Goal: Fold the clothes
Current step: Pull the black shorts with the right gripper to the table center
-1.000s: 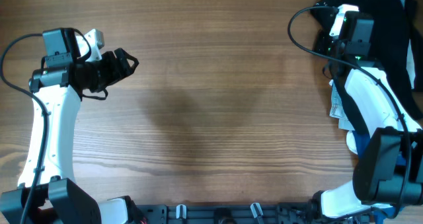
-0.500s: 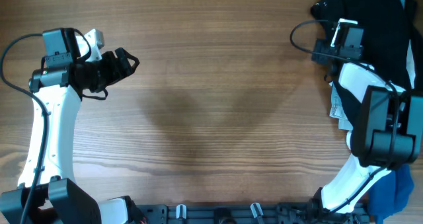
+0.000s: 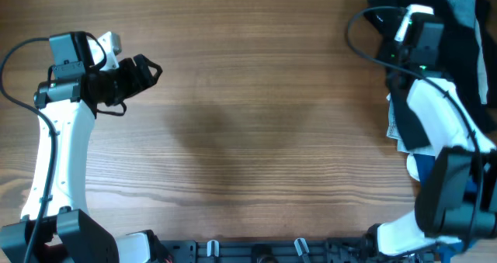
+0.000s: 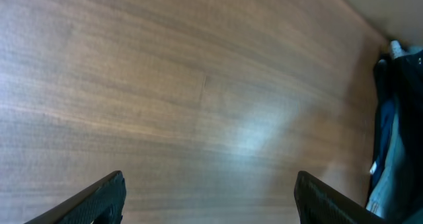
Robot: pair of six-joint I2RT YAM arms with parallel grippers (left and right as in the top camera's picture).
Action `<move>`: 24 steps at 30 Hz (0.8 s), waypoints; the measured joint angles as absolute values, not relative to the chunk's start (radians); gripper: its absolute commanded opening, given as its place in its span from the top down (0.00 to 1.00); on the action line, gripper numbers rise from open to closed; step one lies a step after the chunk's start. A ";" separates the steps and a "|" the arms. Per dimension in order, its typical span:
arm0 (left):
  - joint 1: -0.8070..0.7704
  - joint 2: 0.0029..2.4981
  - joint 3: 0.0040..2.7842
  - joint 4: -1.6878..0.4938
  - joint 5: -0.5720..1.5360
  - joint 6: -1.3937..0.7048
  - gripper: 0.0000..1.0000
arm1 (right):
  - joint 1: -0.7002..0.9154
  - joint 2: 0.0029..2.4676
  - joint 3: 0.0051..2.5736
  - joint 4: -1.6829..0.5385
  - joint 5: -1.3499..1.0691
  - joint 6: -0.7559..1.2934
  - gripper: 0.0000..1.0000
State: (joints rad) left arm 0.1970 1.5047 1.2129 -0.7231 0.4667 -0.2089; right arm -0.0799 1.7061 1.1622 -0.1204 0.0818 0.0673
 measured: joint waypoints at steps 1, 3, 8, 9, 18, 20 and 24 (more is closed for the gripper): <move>0.197 1.505 1.213 -0.705 0.467 -0.217 0.18 | -0.038 1.692 1.162 -0.126 0.055 0.078 0.96; 0.197 1.505 1.213 -0.684 0.467 -0.227 0.18 | 0.093 1.689 1.162 -0.155 -0.004 0.102 0.96; 0.212 1.505 1.213 -0.680 0.470 -0.234 0.18 | 0.371 1.708 1.162 -0.222 -0.068 0.118 0.96; 0.228 1.505 1.213 -0.679 0.471 -0.235 0.18 | 0.420 1.715 1.162 -0.240 -0.079 0.120 0.96; 0.349 1.505 1.213 -0.680 0.470 -0.242 0.13 | 0.613 1.715 1.162 -0.345 -0.225 0.040 0.04; 0.348 1.505 1.213 -0.680 0.470 -0.242 0.12 | 0.575 1.693 1.163 -0.377 -0.222 0.043 0.02; 0.348 1.505 1.213 -0.681 0.470 -0.242 0.12 | 0.375 1.631 1.198 -0.431 -0.197 0.028 0.03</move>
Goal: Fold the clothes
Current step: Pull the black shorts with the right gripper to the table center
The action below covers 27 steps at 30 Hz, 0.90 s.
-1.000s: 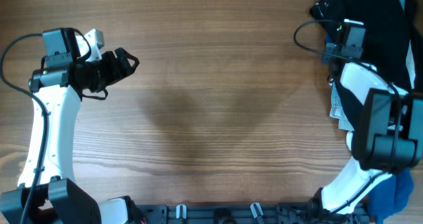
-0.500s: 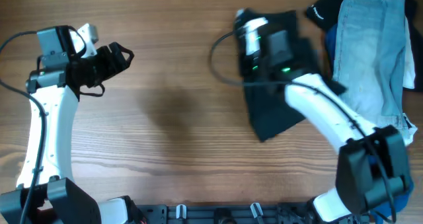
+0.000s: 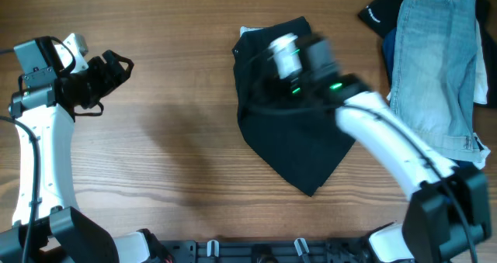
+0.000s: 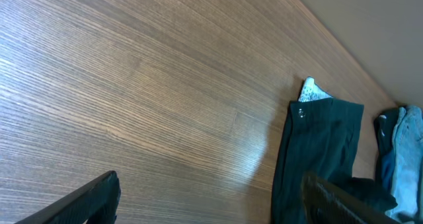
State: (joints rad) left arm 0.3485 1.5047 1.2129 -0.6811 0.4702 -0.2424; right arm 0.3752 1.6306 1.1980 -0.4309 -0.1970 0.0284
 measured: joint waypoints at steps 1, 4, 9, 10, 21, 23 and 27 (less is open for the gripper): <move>0.348 1.505 1.213 -0.683 0.470 -0.242 0.13 | 0.303 1.628 1.209 -0.447 -0.193 0.017 0.04; 0.348 1.505 1.213 -0.691 0.470 -0.242 0.13 | 0.135 1.638 1.212 -0.483 -0.191 -0.034 0.14; 0.348 1.505 1.213 -0.692 0.470 -0.242 0.12 | 0.031 1.750 1.212 -0.482 -0.271 -0.132 0.42; 0.348 1.505 1.213 -0.692 0.470 -0.242 0.12 | 0.031 1.782 1.212 -0.481 -0.297 -0.148 0.47; 0.348 1.505 1.213 -0.695 0.470 -0.242 0.12 | 0.033 1.815 1.212 -0.407 -0.468 -0.187 0.96; 0.348 1.505 1.213 -0.695 0.470 -0.242 0.12 | 0.048 1.815 1.212 -0.408 -0.484 -0.184 0.96; 0.348 1.505 1.213 -0.676 0.470 -0.242 0.13 | 0.233 1.746 1.213 -0.467 -0.500 -0.125 0.96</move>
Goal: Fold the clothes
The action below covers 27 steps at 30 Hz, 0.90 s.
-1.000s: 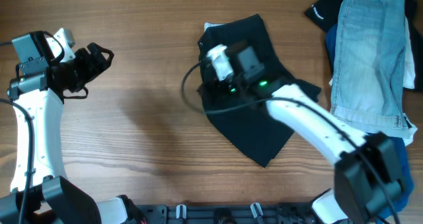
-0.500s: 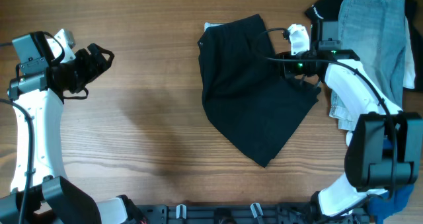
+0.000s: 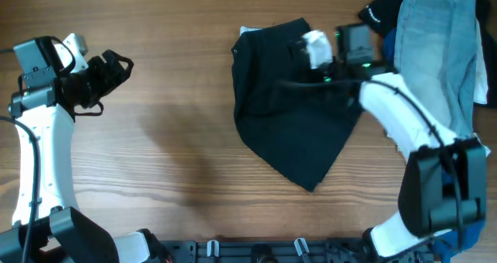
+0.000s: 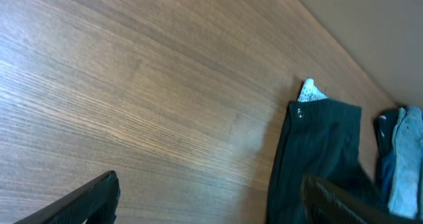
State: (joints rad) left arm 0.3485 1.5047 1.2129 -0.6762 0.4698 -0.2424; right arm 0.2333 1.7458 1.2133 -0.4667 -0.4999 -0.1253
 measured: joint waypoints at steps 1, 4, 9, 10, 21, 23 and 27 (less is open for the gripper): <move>0.348 1.505 1.213 -0.670 0.470 -0.242 0.12 | 0.292 1.726 1.217 -0.479 -0.499 -0.105 0.96; 0.349 1.505 1.213 -0.652 0.470 -0.242 0.13 | 0.561 1.692 1.227 -0.520 -0.501 -0.035 0.94; 0.381 1.505 1.213 -0.649 0.469 -0.242 0.13 | 0.713 1.680 1.227 -0.562 -0.501 0.065 0.30; 0.396 1.505 1.213 -0.649 0.469 -0.242 0.12 | 0.695 1.669 1.227 -0.562 -0.500 0.082 0.28; -0.027 1.505 1.213 -0.551 0.276 -0.139 0.11 | 0.172 1.693 1.229 -0.582 -0.376 0.290 0.16; -0.170 1.515 1.225 -0.511 0.202 -0.134 0.11 | 0.153 1.742 1.229 -0.535 -0.377 0.302 0.16; -0.285 1.628 1.349 -0.524 0.143 -0.151 0.17 | 0.143 1.785 1.230 -0.473 -0.378 0.326 0.24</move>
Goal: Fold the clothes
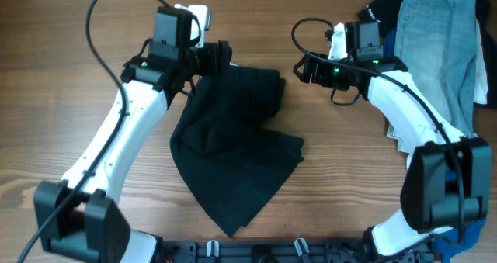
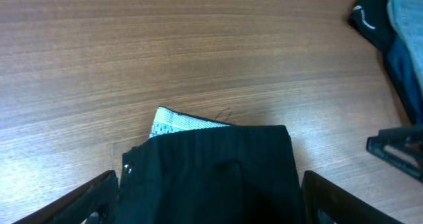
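Note:
A black garment [image 1: 233,147] lies crumpled on the wooden table [image 1: 93,30], running from the back middle down toward the front edge. Its waistband [image 2: 205,164], with a metal button [image 2: 127,166] and a white label [image 2: 178,123], faces the back. My left gripper [image 1: 220,57] hangs open over that waistband, its fingers [image 2: 92,196] spread to either side of the cloth. Just off the garment's upper right corner, my right gripper [image 1: 301,69] looks open, with nothing between its fingers.
A pile of clothes sits at the back right: light blue jeans [image 1: 435,46] and a black item with a white logo [image 1: 378,13]. More white and blue cloth [image 1: 404,143] shows at the right edge behind the right arm.
My left arm has moved from the far left to the garment's back edge. The garment now lies further left and reaches nearer the front. My right gripper is off the cloth, to its right.
First the middle of the table was bare, my right gripper was at the pile, and my left gripper hung open at the left. Then the black garment lay in the middle under my right gripper. Now the left gripper is over its waistband.

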Robot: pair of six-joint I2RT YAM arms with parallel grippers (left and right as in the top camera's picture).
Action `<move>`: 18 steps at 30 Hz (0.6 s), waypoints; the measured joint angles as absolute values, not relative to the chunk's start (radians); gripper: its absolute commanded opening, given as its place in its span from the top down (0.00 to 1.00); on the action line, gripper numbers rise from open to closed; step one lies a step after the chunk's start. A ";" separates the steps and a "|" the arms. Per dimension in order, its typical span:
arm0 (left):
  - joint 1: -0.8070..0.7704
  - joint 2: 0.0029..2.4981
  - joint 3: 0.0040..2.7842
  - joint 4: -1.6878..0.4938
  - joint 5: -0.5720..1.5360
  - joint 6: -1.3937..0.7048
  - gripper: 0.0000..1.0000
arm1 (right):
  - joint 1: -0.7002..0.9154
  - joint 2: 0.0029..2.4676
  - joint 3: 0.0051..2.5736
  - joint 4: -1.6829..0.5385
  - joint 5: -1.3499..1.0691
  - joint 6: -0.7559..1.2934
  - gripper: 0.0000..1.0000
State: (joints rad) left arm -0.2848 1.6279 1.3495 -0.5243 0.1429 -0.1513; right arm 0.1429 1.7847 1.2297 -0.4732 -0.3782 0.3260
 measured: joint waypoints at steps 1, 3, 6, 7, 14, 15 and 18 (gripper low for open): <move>-0.287 1.665 1.380 -0.526 0.143 -0.163 0.17 | 0.143 1.819 1.230 -0.467 -0.377 0.344 0.24; -0.295 1.688 1.387 -0.522 0.146 -0.174 0.16 | 0.141 1.873 1.230 -0.448 -0.377 0.372 0.24; -0.356 1.743 1.395 -0.461 0.147 -0.182 0.16 | 0.120 1.900 1.230 -0.435 -0.376 0.398 0.23; -0.390 1.780 1.399 -0.439 0.148 -0.182 0.16 | 0.099 1.900 1.230 -0.429 -0.377 0.401 0.23; -0.535 2.054 1.529 -0.480 0.123 -0.162 0.17 | -0.062 1.900 1.230 -0.484 -0.377 0.399 0.23; -0.541 2.056 1.531 -0.482 0.119 -0.160 0.17 | -0.073 1.900 1.230 -0.486 -0.377 0.398 0.22; -0.566 2.068 1.545 -0.473 0.101 -0.156 0.19 | -0.091 1.900 1.230 -0.485 -0.377 0.396 0.23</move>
